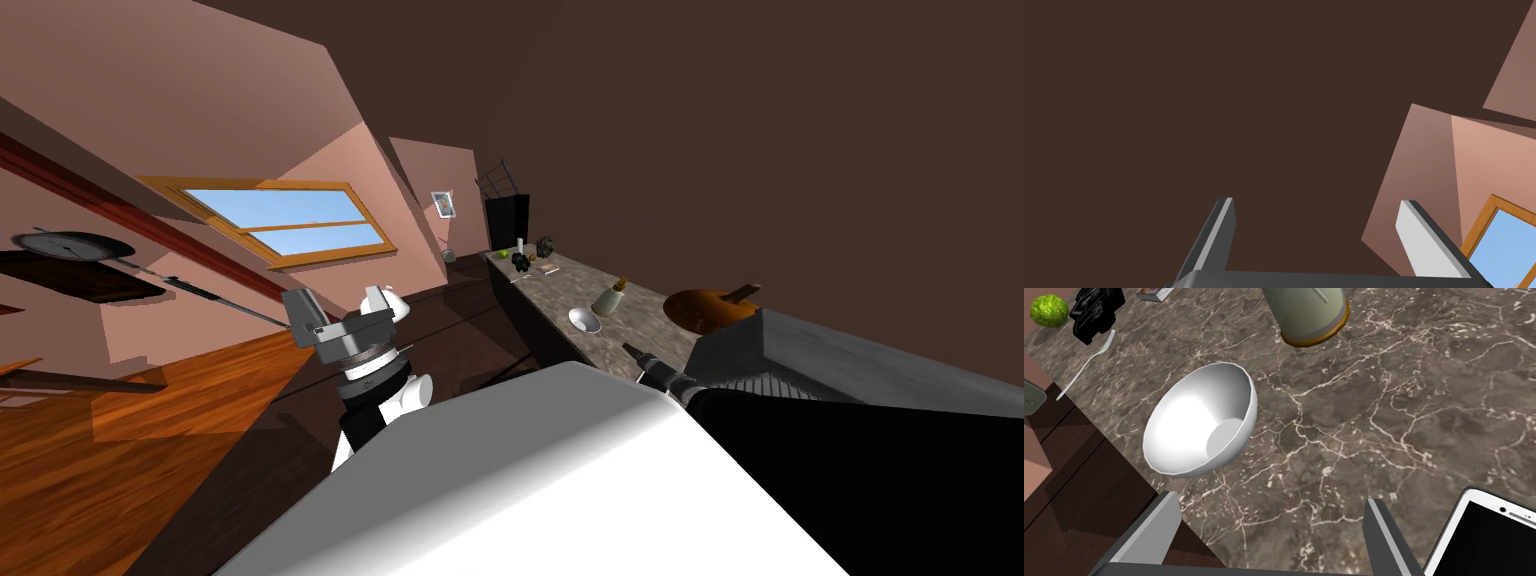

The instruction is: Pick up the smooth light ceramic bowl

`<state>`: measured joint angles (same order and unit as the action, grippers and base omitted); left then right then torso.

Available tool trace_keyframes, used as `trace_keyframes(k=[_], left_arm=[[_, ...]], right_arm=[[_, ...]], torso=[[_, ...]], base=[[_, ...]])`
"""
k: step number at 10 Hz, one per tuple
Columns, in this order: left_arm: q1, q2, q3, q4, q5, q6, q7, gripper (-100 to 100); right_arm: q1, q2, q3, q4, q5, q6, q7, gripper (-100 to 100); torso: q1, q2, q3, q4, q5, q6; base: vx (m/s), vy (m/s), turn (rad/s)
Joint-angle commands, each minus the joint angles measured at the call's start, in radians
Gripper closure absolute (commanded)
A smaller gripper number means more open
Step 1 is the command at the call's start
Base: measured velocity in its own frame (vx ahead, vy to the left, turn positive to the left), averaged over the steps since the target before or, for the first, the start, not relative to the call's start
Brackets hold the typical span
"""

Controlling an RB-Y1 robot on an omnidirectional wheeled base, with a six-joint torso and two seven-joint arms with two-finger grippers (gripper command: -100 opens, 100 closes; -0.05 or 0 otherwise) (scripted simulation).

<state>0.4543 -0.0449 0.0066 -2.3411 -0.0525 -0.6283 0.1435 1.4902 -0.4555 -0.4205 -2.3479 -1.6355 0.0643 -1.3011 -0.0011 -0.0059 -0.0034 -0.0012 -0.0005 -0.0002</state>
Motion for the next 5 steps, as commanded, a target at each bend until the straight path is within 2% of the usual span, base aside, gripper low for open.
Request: trace_keyframes(k=[1, 2, 3, 4, 5], left_arm=[[0.000, 0.000, 0.000, 0.000, 0.000, 0.000, 0.000, 0], [0.000, 0.000, 0.000, 0.000, 0.000, 0.000, 0.000, 0], [0.000, 0.000, 0.000, 0.000, 0.000, 0.000, 0.000, 0], [0.000, 0.000, 0.000, 0.000, 0.000, 0.000, 0.000, 0], [0.000, 0.000, 0.000, 0.000, 0.000, 0.000, 0.000, 0]], right_arm=[[0.033, -0.001, -0.018, 0.015, -0.050, 0.037, -0.050, -100], [0.033, -0.001, -0.018, 0.015, -0.061, 0.037, -0.071, -100], [0.063, -0.010, -0.026, 0.027, -0.092, 0.061, -0.120, -100], [0.063, -0.010, -0.026, 0.027, -0.106, 0.061, -0.118, -100], [0.091, -0.020, -0.033, 0.041, -0.149, 0.084, -0.145, -100]], torso=[[0.000, 0.000, 0.000, 0.000, 0.000, 0.000], [0.001, -0.003, -0.002, -0.001, 0.000, 0.000], [0.001, -0.003, -0.002, -0.001, 0.000, 0.000], [0.001, -0.003, -0.002, -0.001, 0.000, 0.000], [0.001, -0.002, -0.002, -0.001, 0.000, 0.000]], base=[[0.139, 0.002, 0.092], [0.114, 0.002, 0.050], [0.127, -0.006, 0.074], [0.108, -0.006, 0.038], [0.111, -0.013, 0.095]])
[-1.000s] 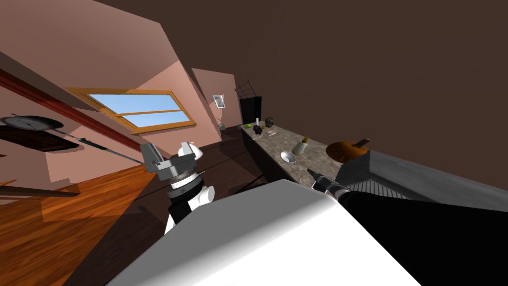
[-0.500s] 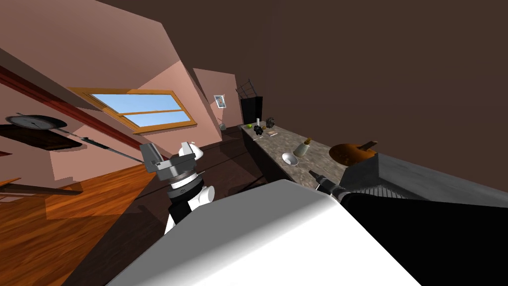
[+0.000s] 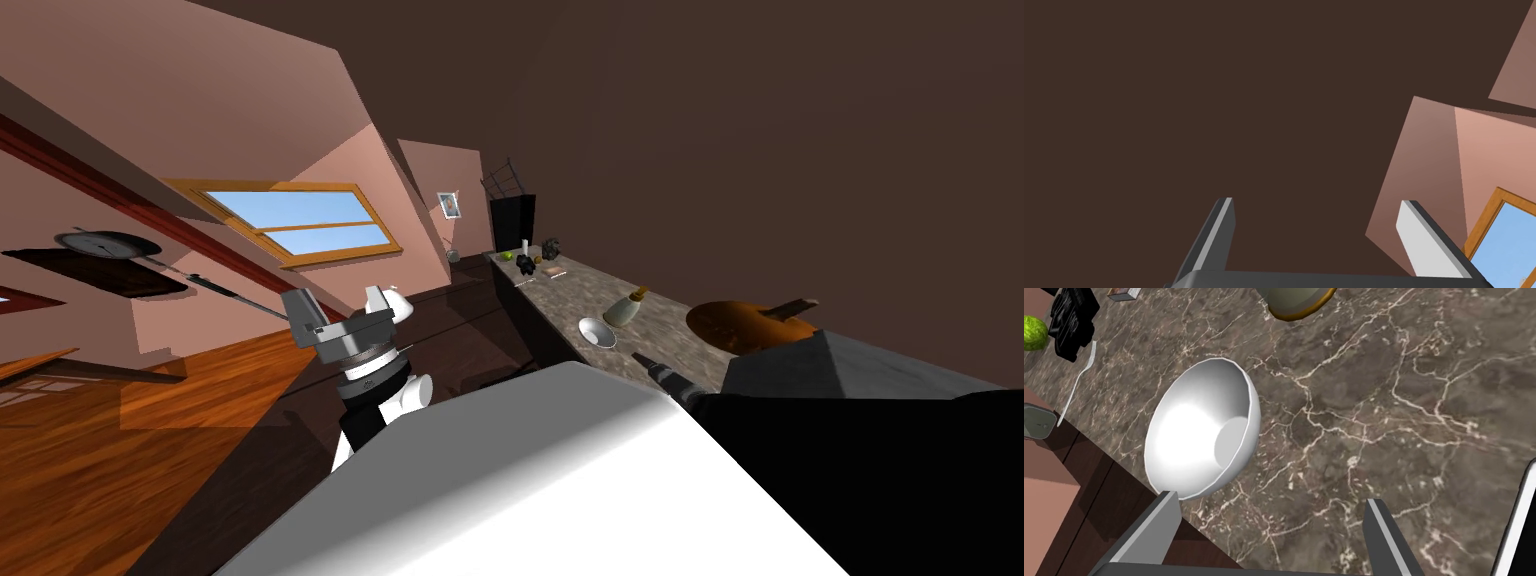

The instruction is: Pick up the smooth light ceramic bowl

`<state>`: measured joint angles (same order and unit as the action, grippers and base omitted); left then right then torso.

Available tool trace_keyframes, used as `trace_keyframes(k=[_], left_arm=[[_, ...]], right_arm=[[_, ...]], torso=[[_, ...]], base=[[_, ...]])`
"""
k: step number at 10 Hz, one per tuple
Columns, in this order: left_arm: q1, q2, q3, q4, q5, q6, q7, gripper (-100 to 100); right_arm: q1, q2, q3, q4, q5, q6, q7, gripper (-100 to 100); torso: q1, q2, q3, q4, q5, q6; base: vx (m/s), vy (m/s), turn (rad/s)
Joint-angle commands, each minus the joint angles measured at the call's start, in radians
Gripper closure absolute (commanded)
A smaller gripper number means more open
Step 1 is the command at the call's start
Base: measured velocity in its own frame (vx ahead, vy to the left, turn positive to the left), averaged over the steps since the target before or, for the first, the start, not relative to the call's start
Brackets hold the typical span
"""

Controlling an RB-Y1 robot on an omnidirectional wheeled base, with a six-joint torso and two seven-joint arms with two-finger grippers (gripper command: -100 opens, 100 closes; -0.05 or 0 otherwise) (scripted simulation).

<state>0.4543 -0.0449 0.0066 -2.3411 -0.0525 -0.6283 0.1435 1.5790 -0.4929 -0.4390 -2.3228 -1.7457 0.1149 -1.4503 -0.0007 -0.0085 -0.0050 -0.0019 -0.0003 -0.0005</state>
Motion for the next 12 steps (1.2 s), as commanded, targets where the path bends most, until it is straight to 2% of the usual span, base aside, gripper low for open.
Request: trace_keyframes(k=[1, 2, 3, 4, 6, 7, 9, 10, 12], left_arm=[[0.000, 0.000, 0.000, 0.000, 0.000, 0.000, 0.000, 0], [0.000, 0.000, 0.000, 0.000, 0.000, 0.000, 0.000, 0], [0.000, 0.000, 0.000, 0.000, 0.000, 0.000, 0.000, 0], [0.000, 0.000, 0.000, 0.000, 0.000, 0.000, 0.000, 0], [0.000, 0.000, 0.000, 0.000, 0.000, 0.000, 0.000, 0], [0.000, 0.000, 0.000, 0.000, 0.000, 0.000, 0.000, 0], [0.000, 0.000, 0.000, 0.000, 0.000, 0.000, 0.000, 0], [0.000, 0.000, 0.000, 0.000, 0.000, 0.000, 0.000, 0], [0.000, 0.000, 0.000, 0.000, 0.000, 0.000, 0.000, 0]], right_arm=[[0.002, 0.018, -0.014, 0.016, -0.039, 0.033, -0.017, -100], [0.002, 0.018, -0.014, 0.016, -0.039, 0.033, -0.017, -100], [0.029, 0.007, -0.019, 0.029, -0.078, 0.056, -0.061, -100], [0.029, 0.007, -0.019, 0.029, -0.078, 0.056, -0.061, -100], [0.076, -0.016, -0.024, 0.057, -0.143, 0.097, -0.130, -100], [0.076, -0.016, -0.024, 0.057, -0.149, 0.097, -0.141, -100], [0.116, -0.041, -0.021, 0.084, -0.206, 0.133, -0.201, -100], [0.116, -0.041, -0.021, 0.084, -0.206, 0.133, -0.209, -100], [0.148, -0.067, -0.011, 0.109, -0.249, 0.164, -0.262, -100]], torso=[[0.000, 0.000, 0.000, 0.000, 0.000, 0.000], [0.000, 0.001, 0.001, 0.000, 0.000, 0.000], [0.001, 0.004, 0.002, 0.001, 0.000, 0.001], [0.001, 0.002, 0.002, 0.001, 0.000, 0.000], [0.001, 0.000, 0.000, 0.000, 0.000, 0.000], [0.000, -0.002, -0.001, 0.000, 0.000, 0.000], [0.000, -0.002, -0.001, 0.000, 0.000, 0.000], [0.000, -0.003, -0.002, -0.001, 0.000, 0.000], [0.001, 0.002, 0.001, 0.000, 0.000, 0.000]], base=[[0.091, -0.014, 0.043], [0.042, -0.003, -0.014], [0.089, -0.005, 0.063], [0.094, -0.007, 0.047], [0.142, -0.009, 0.084], [0.123, -0.019, 0.039], [0.154, -0.018, 0.071], [0.105, -0.006, 0.033], [0.094, -0.015, 0.059]])
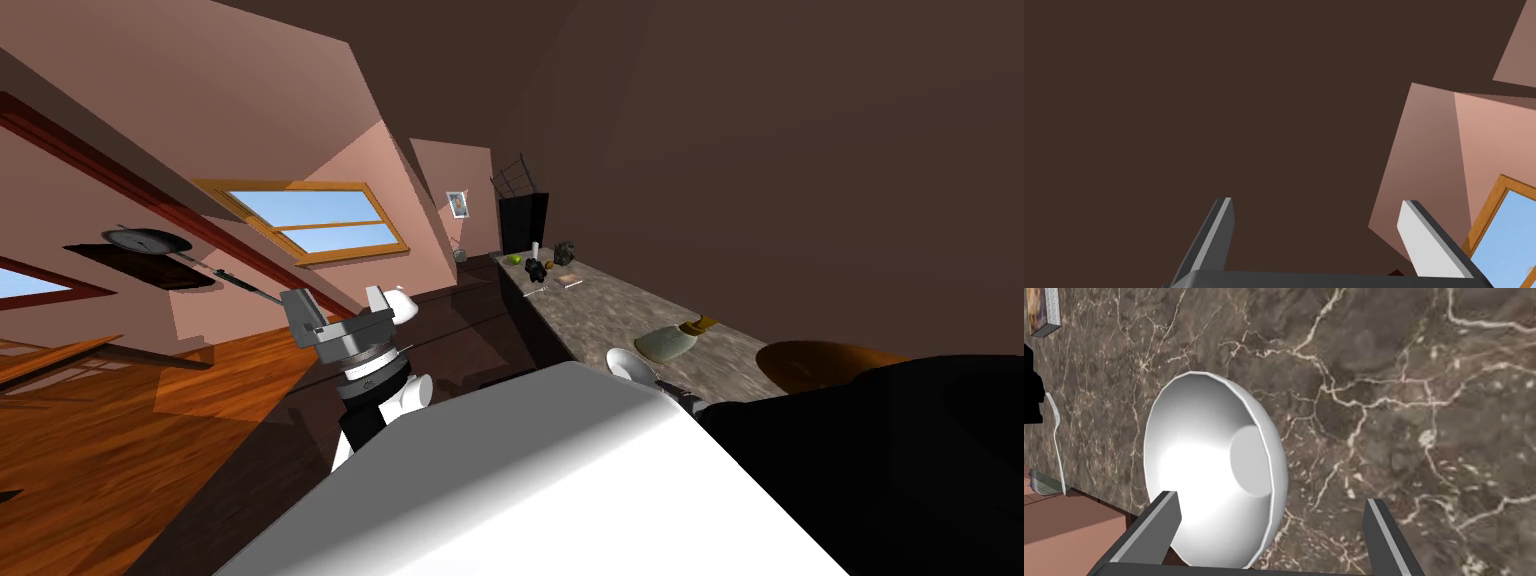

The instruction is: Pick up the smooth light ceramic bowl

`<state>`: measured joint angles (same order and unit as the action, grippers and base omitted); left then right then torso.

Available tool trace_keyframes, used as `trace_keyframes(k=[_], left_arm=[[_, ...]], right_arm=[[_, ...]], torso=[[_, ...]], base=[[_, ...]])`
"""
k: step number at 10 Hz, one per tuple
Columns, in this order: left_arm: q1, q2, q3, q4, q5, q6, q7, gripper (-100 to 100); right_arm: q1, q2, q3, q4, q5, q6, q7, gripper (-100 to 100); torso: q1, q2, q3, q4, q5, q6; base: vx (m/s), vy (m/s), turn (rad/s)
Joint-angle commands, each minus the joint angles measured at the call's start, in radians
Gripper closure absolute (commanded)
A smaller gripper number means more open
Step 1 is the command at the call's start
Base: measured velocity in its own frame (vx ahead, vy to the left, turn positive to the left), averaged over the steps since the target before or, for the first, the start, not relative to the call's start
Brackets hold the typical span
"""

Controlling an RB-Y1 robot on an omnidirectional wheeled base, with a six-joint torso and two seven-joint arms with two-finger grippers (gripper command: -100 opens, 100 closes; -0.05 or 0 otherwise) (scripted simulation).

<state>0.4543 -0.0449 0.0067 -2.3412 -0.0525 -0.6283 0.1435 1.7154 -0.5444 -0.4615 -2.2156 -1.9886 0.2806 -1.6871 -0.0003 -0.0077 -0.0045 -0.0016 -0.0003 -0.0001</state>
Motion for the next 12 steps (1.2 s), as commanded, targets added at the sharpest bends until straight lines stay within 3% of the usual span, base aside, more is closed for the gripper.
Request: trace_keyframes(k=[1, 4, 5, 6, 7, 10, 11, 12], left_arm=[[0.000, 0.000, 0.000, 0.000, 0.000, 0.000, 0.000, 0], [0.000, 0.000, 0.000, 0.000, 0.000, 0.000, 0.000, 0], [0.000, 0.000, 0.000, 0.000, 0.000, 0.000, 0.000, 0], [0.000, 0.000, 0.000, 0.000, 0.000, 0.000, 0.000, 0], [0.000, 0.000, 0.000, 0.000, 0.000, 0.000, 0.000, 0], [0.000, 0.000, 0.000, 0.000, 0.000, 0.000, 0.000, 0], [0.000, 0.000, 0.000, 0.000, 0.000, 0.000, 0.000, 0], [0.000, 0.000, 0.000, 0.000, 0.000, 0.000, 0.000, 0]], right_arm=[[0.024, -0.028, 0.020, 0.015, -0.022, 0.012, -0.046, -100], [0.049, -0.062, 0.071, 0.059, -0.046, 0.048, -0.088, -100], [0.058, -0.067, 0.060, 0.034, -0.041, 0.027, -0.095, -100], [0.060, -0.068, 0.061, 0.035, -0.041, 0.030, -0.098, 0], [0.037, -0.071, 0.074, 0.063, -0.040, 0.016, -0.115, -100], [-0.009, -0.078, 0.102, 0.120, -0.036, -0.011, -0.150, -100], [0.002, -0.078, 0.097, 0.106, -0.036, -0.006, -0.142, -100], [0.000, -0.079, 0.098, 0.107, -0.036, -0.009, -0.146, 100]], torso=[[0.000, 0.000, 0.000, 0.000, 0.000, 0.000], [0.000, -0.001, -0.001, 0.000, 0.000, 0.000], [0.001, 0.001, 0.000, 0.000, 0.000, 0.000], [0.001, 0.004, 0.002, 0.001, 0.000, 0.000], [0.002, 0.006, 0.003, 0.001, 0.000, 0.000], [0.004, 0.011, 0.006, 0.003, 0.001, 0.000], [0.004, 0.011, 0.006, 0.003, 0.001, 0.000], [0.003, 0.010, 0.006, 0.002, 0.001, 0.001]], base=[[0.135, -0.013, 0.058], [0.113, -0.018, 0.041], [0.032, -0.004, 0.003], [0.008, -0.001, 0.001], [-0.026, 0.014, 0.162], [-0.052, 0.045, 0.232], [-0.022, 0.021, 0.033], [0.000, 0.000, 0.000]])
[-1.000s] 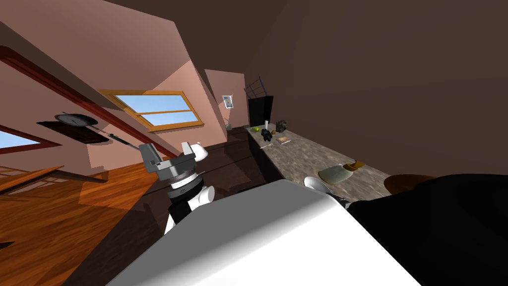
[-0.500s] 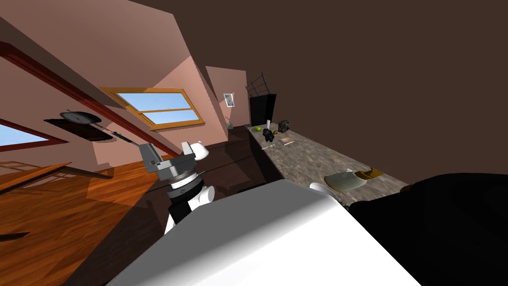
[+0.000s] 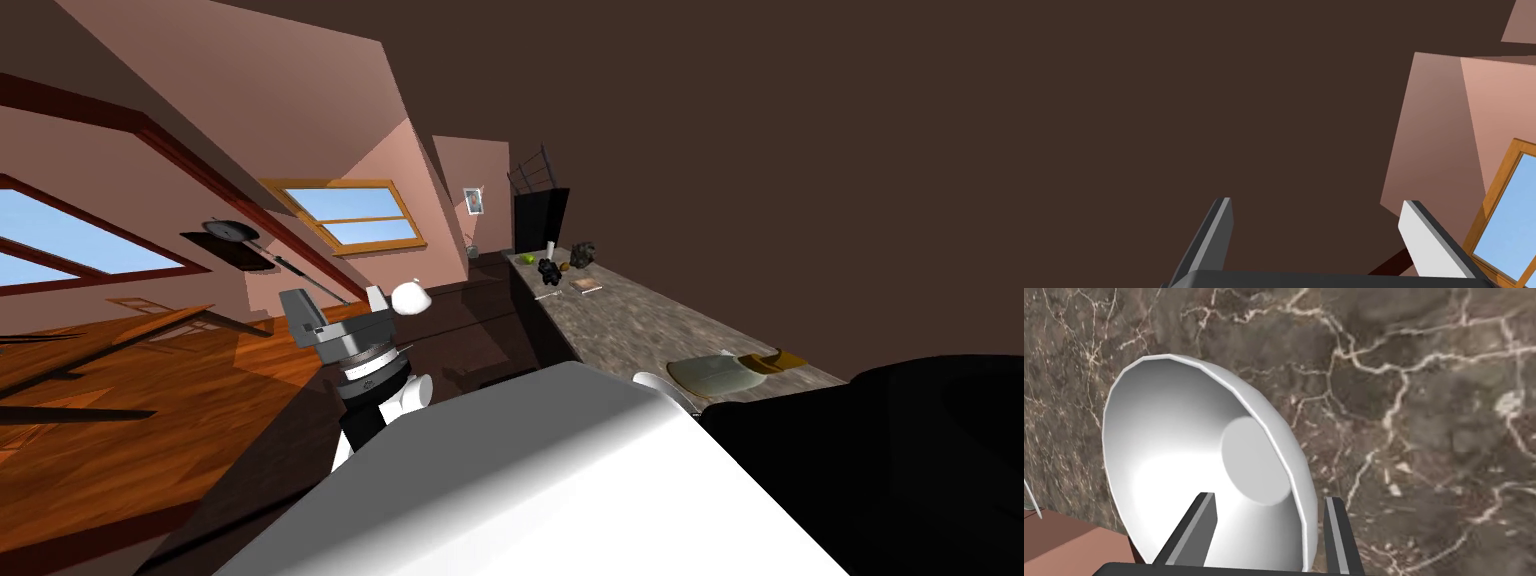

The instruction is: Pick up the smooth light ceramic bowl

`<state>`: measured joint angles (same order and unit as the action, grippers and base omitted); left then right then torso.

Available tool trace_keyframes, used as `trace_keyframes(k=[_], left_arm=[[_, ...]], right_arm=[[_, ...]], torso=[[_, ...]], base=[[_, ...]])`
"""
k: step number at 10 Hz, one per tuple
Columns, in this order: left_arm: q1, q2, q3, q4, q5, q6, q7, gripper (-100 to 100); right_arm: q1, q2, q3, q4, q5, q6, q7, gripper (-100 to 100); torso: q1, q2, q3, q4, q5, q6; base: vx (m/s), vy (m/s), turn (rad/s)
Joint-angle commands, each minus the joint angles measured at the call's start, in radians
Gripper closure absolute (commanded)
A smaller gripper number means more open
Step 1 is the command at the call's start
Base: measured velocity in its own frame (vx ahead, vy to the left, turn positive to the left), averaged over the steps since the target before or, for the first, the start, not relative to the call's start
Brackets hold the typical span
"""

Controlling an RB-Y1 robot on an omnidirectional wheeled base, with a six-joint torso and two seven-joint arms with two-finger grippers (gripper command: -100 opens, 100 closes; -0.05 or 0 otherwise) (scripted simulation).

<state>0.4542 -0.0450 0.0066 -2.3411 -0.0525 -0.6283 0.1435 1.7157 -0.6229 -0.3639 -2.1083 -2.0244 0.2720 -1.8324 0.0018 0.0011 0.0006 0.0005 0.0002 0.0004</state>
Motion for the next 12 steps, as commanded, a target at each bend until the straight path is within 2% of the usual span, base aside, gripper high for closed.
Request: trace_keyframes(k=[1, 4, 5, 6, 10, 11, 12], left_arm=[[0.000, 0.000, 0.000, 0.000, 0.000, 0.000, 0.000, 0], [0.000, 0.000, 0.000, 0.000, 0.000, 0.000, 0.000, 0], [0.000, 0.000, 0.000, 0.000, 0.000, 0.000, 0.000, 0], [0.000, 0.000, 0.000, 0.000, 0.000, 0.000, 0.000, 0], [0.000, 0.000, 0.000, 0.000, 0.000, 0.000, 0.000, 0], [0.000, 0.000, 0.000, 0.000, 0.000, 0.000, 0.000, 0], [0.000, 0.000, 0.000, 0.000, 0.000, 0.000, 0.000, 0]], right_arm=[[0.000, 0.000, 0.000, 0.000, 0.000, 0.000, 0.000, 100], [-0.005, -0.002, 0.001, -0.007, -0.001, 0.006, 0.001, 100], [-0.005, -0.002, 0.001, -0.008, -0.001, 0.007, 0.000, 0], [-0.017, -0.001, 0.009, 0.022, 0.000, -0.007, -0.011, 100], [0.059, 0.011, -0.037, -0.073, -0.006, 0.038, 0.048, 100], [0.049, 0.010, -0.030, -0.058, -0.004, 0.030, 0.038, 100], [0.052, 0.010, -0.031, -0.060, -0.004, 0.033, 0.042, 0]], torso=[[0.000, 0.000, 0.000, 0.000, 0.000, 0.000], [0.002, -0.005, -0.005, -0.004, 0.002, 0.003], [0.000, -0.004, -0.004, -0.004, 0.001, 0.003], [-0.002, -0.004, -0.004, -0.004, 0.000, 0.004], [-0.015, -0.003, -0.003, -0.003, -0.005, 0.005], [-0.015, -0.003, -0.003, -0.003, -0.005, 0.004], [-0.014, -0.001, -0.002, -0.002, -0.006, 0.003]], base=[[0.000, 0.000, 0.000], [0.002, 0.000, 0.015], [0.000, 0.000, 0.000], [-0.005, 0.008, 0.052], [0.049, -0.042, -0.244], [0.018, -0.017, -0.027], [0.000, 0.000, 0.000]])
